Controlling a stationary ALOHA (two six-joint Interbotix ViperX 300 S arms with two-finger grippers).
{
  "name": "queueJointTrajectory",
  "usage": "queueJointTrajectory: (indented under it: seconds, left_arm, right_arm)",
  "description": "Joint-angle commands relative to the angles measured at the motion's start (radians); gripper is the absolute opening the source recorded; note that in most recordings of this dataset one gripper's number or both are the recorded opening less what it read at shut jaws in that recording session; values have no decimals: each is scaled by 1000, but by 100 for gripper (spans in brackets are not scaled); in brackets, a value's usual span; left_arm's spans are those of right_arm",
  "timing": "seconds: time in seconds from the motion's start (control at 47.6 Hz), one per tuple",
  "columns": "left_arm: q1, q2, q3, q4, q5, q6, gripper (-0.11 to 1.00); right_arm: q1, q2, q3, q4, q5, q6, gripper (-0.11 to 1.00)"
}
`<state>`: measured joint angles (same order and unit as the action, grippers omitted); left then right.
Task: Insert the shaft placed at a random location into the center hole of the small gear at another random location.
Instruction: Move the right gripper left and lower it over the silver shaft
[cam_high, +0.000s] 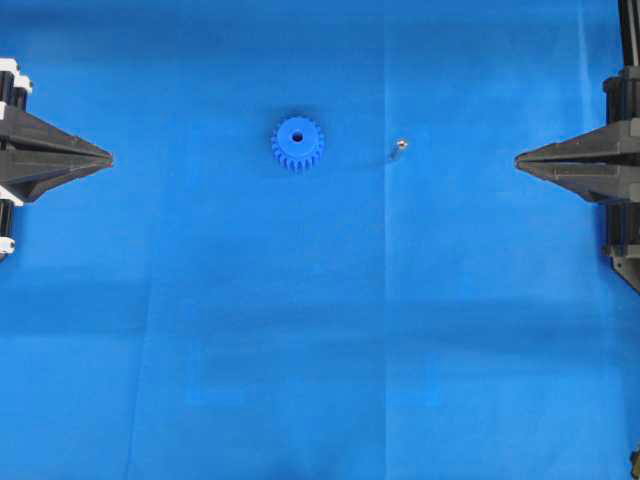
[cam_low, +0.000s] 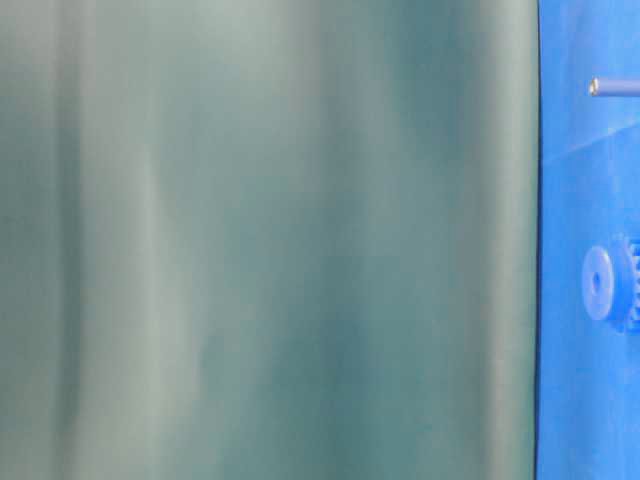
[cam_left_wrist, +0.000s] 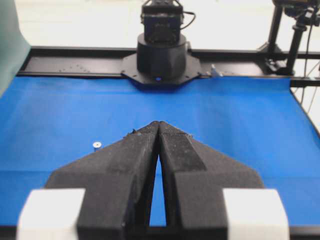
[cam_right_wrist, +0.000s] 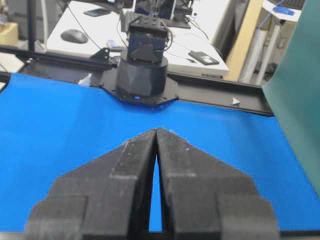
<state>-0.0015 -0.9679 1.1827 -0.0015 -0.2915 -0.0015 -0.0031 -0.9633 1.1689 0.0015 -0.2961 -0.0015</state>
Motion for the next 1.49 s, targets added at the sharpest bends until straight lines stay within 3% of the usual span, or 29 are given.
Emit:
queueJointTrajectory:
  seconds: [0.0, 0.231, 0.483, 0.588, 0.777, 0.819, 0.945, 1.217, 1.469]
  left_arm:
    - [-2, -9, -14, 0, -3, -5, 0]
    - [-2, -23, -12, 0, 18, -5, 0]
    - [-2, -23, -11, 0, 18, -5, 0]
    - [-2, -25, -9, 0, 18, -5, 0]
    - [-2, -26, -5, 0, 18, -6, 0]
    - [-3, -26, -5, 0, 18, -6, 0]
    - [-2, -29, -3, 0, 18, -6, 0]
    - [0, -34, 6, 0, 18, -6, 0]
    - [2, -35, 11, 0, 18, -6, 0]
  right_arm:
    - [0, 5, -14, -2, 2, -11, 0]
    - [-58, 44, -8, 2, 44, -8, -6]
    - [-140, 184, 14, 25, -48, -6, 0]
    - [-172, 291, 23, 55, -118, -6, 18]
    - [-187, 512, 38, 77, -299, -6, 73]
    - [-189, 560, 37, 81, -337, -6, 79]
    - [-196, 712, 20, 115, -425, -6, 68]
    - [-215, 940, -49, 163, -480, -6, 68]
    - [-224, 1032, -84, 181, -482, -6, 68]
